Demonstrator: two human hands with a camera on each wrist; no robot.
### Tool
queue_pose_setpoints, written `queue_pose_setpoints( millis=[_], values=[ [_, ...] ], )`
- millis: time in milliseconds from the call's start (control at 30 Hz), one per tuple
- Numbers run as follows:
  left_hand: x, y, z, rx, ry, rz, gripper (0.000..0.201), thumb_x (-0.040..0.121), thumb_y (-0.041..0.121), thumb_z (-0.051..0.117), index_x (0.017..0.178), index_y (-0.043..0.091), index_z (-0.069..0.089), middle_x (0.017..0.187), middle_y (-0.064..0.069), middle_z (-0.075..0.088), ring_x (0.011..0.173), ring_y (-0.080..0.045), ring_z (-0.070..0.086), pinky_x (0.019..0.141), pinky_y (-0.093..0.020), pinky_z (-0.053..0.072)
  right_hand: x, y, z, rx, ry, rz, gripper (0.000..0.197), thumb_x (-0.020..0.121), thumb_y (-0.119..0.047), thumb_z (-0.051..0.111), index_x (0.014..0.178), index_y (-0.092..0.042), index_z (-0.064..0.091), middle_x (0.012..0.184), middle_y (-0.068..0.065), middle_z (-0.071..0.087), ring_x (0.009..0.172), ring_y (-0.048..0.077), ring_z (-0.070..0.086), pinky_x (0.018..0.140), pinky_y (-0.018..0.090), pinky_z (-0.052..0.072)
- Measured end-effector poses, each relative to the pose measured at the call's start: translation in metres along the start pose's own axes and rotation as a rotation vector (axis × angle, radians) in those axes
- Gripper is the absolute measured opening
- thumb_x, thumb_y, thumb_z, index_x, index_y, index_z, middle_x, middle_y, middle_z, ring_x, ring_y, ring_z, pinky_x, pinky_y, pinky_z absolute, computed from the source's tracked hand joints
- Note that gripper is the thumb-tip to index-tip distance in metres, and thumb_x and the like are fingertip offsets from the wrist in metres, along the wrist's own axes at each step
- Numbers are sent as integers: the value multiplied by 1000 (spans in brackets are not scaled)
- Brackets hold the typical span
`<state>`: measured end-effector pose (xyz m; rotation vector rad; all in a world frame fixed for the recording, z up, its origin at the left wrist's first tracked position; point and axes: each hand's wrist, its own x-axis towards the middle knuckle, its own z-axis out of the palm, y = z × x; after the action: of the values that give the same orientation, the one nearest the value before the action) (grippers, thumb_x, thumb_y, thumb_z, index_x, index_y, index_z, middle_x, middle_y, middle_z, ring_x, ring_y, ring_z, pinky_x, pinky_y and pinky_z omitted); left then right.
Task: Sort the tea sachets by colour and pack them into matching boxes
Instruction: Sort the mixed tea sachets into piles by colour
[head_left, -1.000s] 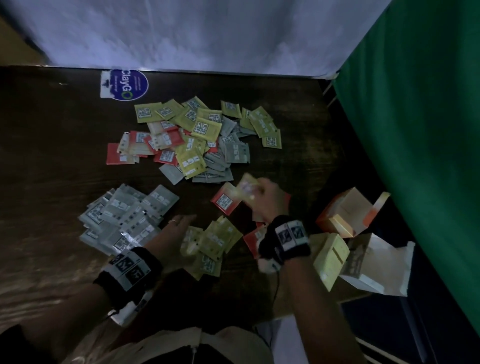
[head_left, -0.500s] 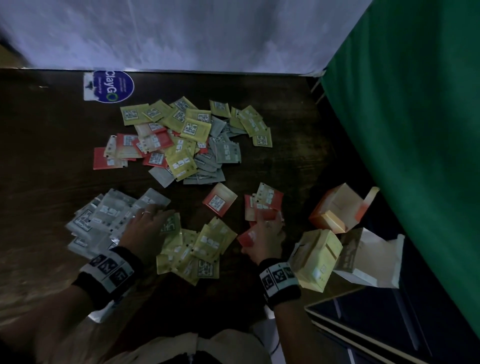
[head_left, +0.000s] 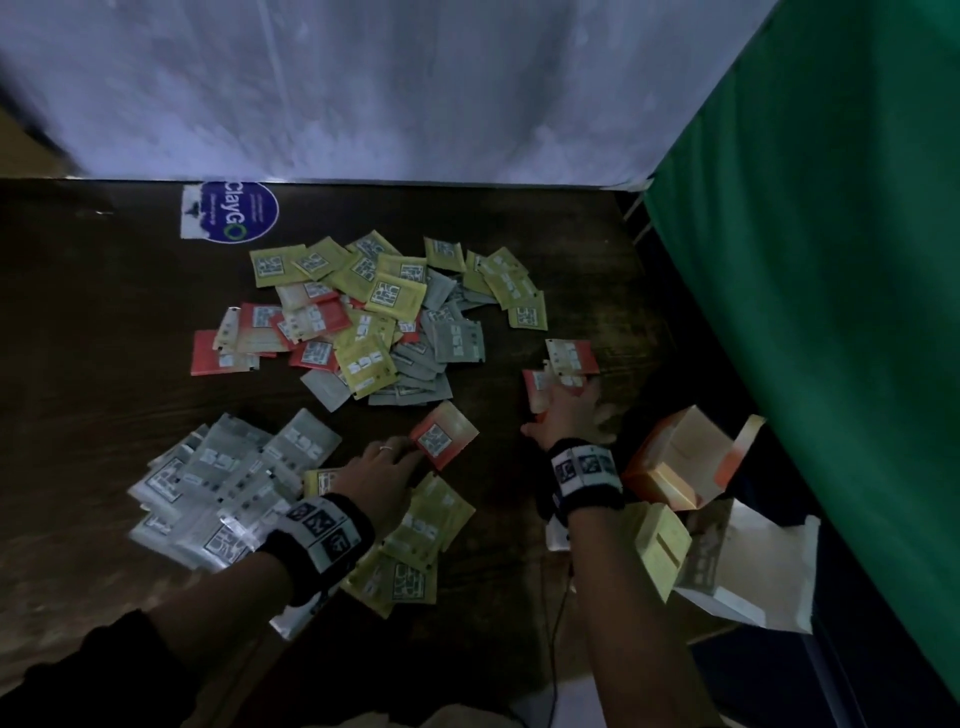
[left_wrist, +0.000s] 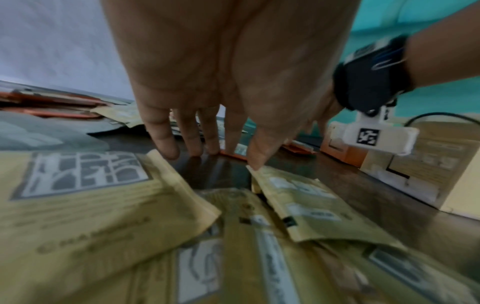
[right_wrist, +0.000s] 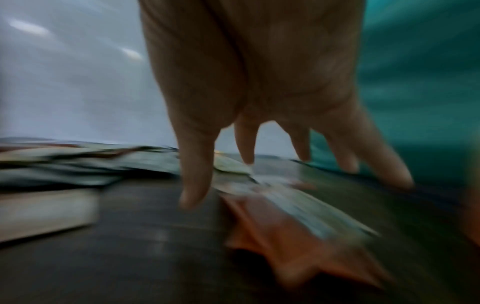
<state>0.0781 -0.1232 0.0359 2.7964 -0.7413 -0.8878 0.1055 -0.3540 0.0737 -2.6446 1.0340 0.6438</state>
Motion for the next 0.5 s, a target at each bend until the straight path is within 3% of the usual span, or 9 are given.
queue_pose_setpoints(
  millis=[67,133,167,233,300,400,500],
  values=[
    [2,0,3,41,-4,27,55,96,29,42,148,31,22,155,3,14,137,-27,22,101,-39,40,-20,-13,3,-132,60,-301,62,87,-27,64,140,-42,36,159,3,6,144,38,7,111,65,20],
    [3,-2,6,65,5,43,54,97,26,39,148,34,21,156,7,11,139,-26,20,99,-38,39,-43,-27,18,-198,-87,-617,48,94,-25,51,140,-36,42,159,-3,14,146,30,6,113,63,13],
    [3,-5,7,64,12,46,54,97,26,38,147,35,21,156,8,11,139,-24,20,99,-37,39,-53,-31,28,-255,-198,-687,50,95,-28,47,144,-33,37,160,-5,13,147,28,3,113,65,6],
    [5,-12,6,46,21,55,51,98,31,37,147,36,23,156,9,11,139,-23,20,100,-36,39,-58,-29,49,-382,-291,-726,57,98,-35,41,151,-29,19,161,-7,0,148,27,-6,109,70,-4],
    [6,-19,6,27,-2,73,50,98,36,38,146,35,24,156,9,10,140,-24,19,103,-38,38,-54,-17,61,-444,-235,-710,59,100,-40,32,152,-26,9,161,-6,-9,147,28,-12,106,71,-9],
    [6,-26,5,35,-39,100,52,96,38,40,146,33,26,156,8,10,140,-24,18,105,-38,36,-45,2,61,-455,-141,-576,58,102,-42,19,153,-21,3,161,-3,-11,147,27,-14,108,66,-12],
    [8,-28,5,25,15,119,49,96,36,42,144,32,32,155,6,16,138,-23,21,104,-36,37,-30,12,52,-480,-82,-411,60,101,-43,20,153,-16,6,162,3,-6,147,27,-13,109,65,-10]
  ],
)
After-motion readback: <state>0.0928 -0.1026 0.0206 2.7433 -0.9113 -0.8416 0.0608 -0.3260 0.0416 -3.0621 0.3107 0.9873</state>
